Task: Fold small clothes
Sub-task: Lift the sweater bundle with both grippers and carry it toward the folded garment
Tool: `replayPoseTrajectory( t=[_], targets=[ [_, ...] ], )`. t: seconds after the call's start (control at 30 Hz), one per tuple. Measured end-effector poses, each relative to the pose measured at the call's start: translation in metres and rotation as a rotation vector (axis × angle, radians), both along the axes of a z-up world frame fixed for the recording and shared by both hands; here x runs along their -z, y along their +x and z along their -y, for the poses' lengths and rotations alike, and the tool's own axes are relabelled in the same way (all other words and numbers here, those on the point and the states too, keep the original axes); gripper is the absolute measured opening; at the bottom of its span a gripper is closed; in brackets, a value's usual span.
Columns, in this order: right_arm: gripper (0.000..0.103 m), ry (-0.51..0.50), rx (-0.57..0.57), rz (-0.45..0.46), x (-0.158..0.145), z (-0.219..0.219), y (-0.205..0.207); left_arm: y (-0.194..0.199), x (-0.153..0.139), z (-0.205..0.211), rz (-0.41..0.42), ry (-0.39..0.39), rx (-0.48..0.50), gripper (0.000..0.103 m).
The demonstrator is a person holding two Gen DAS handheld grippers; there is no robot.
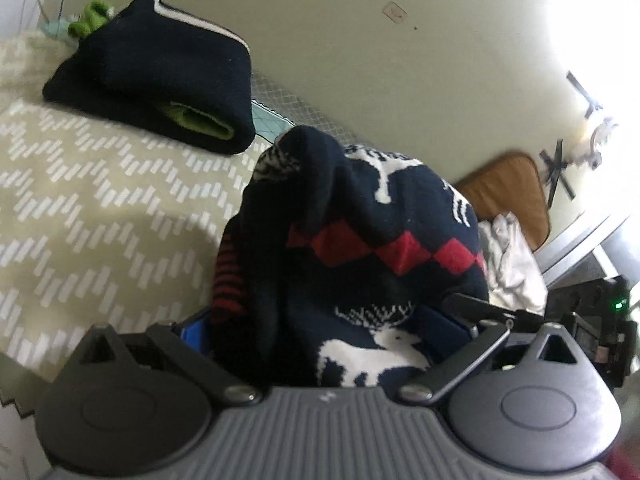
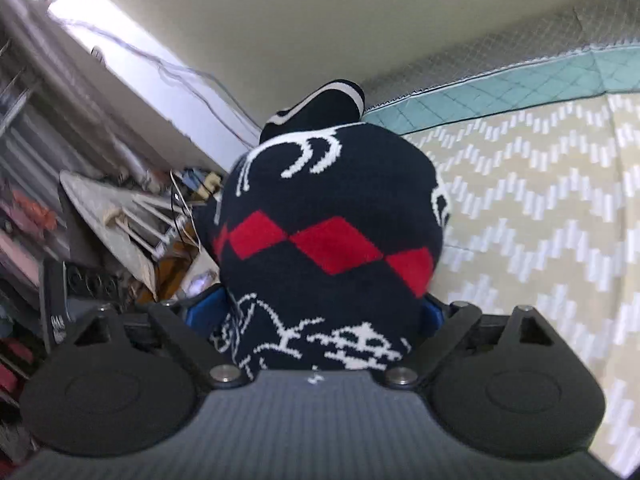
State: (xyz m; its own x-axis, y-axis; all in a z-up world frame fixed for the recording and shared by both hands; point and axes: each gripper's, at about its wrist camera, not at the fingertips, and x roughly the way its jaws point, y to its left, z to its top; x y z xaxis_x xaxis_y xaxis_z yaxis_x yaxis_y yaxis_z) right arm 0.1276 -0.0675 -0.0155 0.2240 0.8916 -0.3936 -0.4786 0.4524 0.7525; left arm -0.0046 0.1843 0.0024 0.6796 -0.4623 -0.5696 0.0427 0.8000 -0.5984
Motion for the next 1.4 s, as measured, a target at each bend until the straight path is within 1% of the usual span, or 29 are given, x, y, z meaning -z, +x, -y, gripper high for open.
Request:
replayPoseTrajectory(
  t=[0.03,0.07,0.1,0.13,0.2,0.3,0.43,0.5,0.6,0.7,0.8,0.9,1.0,1.1,1.23,1.3,1.37,1.4],
  targets=[
    [0.087,0.014,0.002,-0.02,-0.001,0.002,0.001,0.001,0.0,-0.002,-0.006,-0.018,-0.003,0.102],
    [0.083,0.029,0.0,-0.034,-0.003,0.007,0.0,0.001,0.0,-0.002,-0.007,-0.034,-0.001,0.101],
    [0.076,0.043,0.0,-0.047,-0.005,0.011,-0.001,0.0,0.0,-0.002,-0.006,-0.048,0.001,0.1],
    [0.072,0.054,0.0,-0.058,-0.008,0.015,-0.003,-0.002,-0.003,-0.001,0.003,-0.056,0.004,0.1],
    [0.07,0.078,-0.001,-0.06,-0.016,0.019,-0.007,-0.007,-0.013,0.001,0.044,-0.064,0.009,0.1],
    [0.07,0.141,-0.003,-0.049,-0.032,0.024,-0.011,-0.014,-0.031,0.001,0.097,-0.081,0.018,0.1],
    [0.069,0.168,-0.015,-0.007,-0.055,0.023,-0.014,-0.02,-0.058,-0.003,0.156,-0.052,0.012,0.1],
    [0.069,0.178,-0.026,0.005,-0.067,0.016,-0.013,-0.023,-0.072,-0.009,0.184,-0.028,-0.002,0.099],
    [0.069,0.179,-0.045,0.048,-0.085,0.001,-0.012,-0.028,-0.09,-0.02,0.215,-0.006,-0.031,0.099],
    [0.069,0.185,-0.065,0.077,-0.09,-0.018,-0.009,-0.038,-0.099,-0.032,0.239,0.004,-0.063,0.099],
    [0.069,0.209,-0.095,0.062,-0.086,-0.032,-0.008,-0.048,-0.097,-0.042,0.251,-0.006,-0.1,0.099],
    [0.069,0.21,-0.102,0.039,-0.076,-0.037,-0.008,-0.047,-0.086,-0.047,0.226,-0.029,-0.113,0.099],
    [0.069,0.171,-0.085,0.031,-0.067,-0.026,-0.006,-0.034,-0.072,-0.039,0.176,-0.05,-0.08,0.099],
    [0.069,0.131,-0.056,0.037,-0.059,0.0,-0.006,-0.02,-0.059,-0.021,0.146,-0.053,-0.028,0.099],
    [0.069,0.064,0.021,0.009,-0.045,0.031,-0.004,0.008,-0.042,0.015,0.075,-0.014,0.043,0.099],
    [0.069,0.022,0.06,-0.018,-0.033,0.049,-0.001,0.021,-0.032,0.032,0.035,0.017,0.079,0.099],
    [0.069,-0.024,0.082,-0.041,-0.023,0.06,0.0,0.026,-0.028,0.045,0.019,0.073,0.093,0.099],
    [0.069,-0.04,0.085,-0.046,-0.019,0.064,0.0,0.025,-0.028,0.045,0.022,0.087,0.098,0.099]
  ],
)
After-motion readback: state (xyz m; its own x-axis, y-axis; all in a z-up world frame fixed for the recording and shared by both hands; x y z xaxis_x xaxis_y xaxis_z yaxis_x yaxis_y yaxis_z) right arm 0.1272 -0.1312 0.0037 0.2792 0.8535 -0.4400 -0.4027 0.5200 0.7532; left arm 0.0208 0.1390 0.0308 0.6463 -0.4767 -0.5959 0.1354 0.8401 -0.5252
